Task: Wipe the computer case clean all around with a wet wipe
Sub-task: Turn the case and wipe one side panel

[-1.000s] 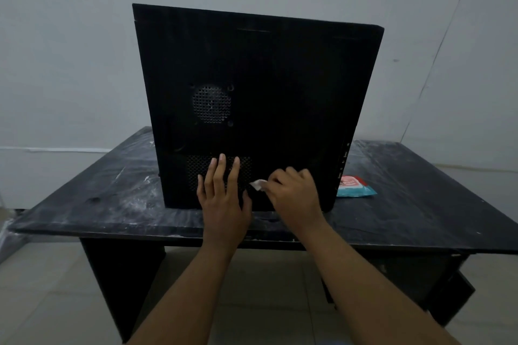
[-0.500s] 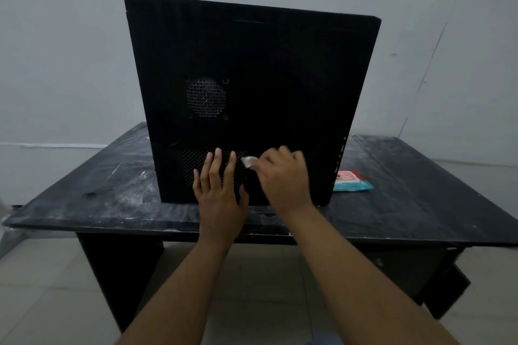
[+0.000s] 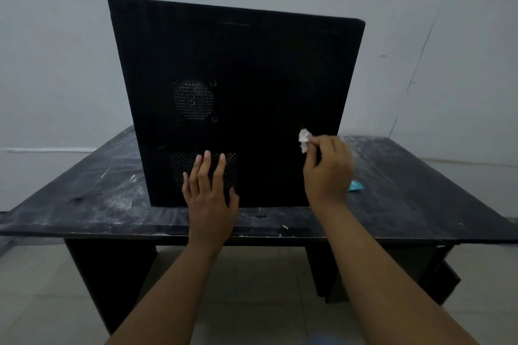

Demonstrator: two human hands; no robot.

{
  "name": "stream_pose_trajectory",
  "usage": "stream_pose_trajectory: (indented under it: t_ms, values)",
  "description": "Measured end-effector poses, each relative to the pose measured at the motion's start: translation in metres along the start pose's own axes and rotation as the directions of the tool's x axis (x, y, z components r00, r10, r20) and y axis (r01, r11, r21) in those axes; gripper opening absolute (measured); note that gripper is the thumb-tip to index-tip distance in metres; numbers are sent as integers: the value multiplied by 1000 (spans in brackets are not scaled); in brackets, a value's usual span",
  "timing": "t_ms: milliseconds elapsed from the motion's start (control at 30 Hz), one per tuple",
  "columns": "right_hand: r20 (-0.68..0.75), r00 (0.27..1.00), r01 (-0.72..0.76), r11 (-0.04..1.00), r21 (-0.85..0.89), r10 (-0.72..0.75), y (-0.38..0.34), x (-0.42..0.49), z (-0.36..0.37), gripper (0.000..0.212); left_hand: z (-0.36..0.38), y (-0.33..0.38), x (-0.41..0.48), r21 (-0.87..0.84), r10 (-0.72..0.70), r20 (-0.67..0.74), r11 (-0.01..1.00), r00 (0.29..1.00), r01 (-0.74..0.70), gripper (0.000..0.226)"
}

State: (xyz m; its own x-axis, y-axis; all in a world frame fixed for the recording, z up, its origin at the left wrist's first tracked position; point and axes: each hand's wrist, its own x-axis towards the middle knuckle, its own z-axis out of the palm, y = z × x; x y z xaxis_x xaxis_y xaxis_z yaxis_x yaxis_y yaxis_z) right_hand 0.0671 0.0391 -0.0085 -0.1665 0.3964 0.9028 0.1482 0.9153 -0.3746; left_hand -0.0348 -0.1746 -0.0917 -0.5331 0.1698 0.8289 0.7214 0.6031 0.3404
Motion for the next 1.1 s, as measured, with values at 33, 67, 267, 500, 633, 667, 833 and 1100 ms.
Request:
stream_pose_trajectory:
  t_ms: [33,67,267,500,633,667,833,1100]
  values:
    - [55,998,33,999,2,-33,3,-12,-1,10,0,0,0,1,-3,-1,1000,1000,3,79]
    - [129,988,81,997,-4,-80,7,-27,-1,10,-1,0,1,1,-4,1,1000,1000,4,79]
    - [344,915,238,970,-42,-209,10,-49,0,9,-1,3,3,5,-2,3,1000,1000,2,78]
    - [182,973,131,990,55,-139,-23,-21,17,8,1,2,2,23,-7,11,1000,1000,7,79]
    - [342,864,394,919,0,-370,-16,-61,25,4,1,2,2,33,-6,11,999,1000,6,80]
    - [356,853,412,911,-12,-381,-10,-66,24,4,1,2,2,32,-5,11,999,1000,5,80]
    - [277,931,261,964,-52,-237,5,-41,7,9,1,2,3,31,-8,10,999,1000,8,79]
    - [157,987,24,1000,-17,-21,8,-7,-7,19,0,4,2,16,-12,15,1000,1000,12,79]
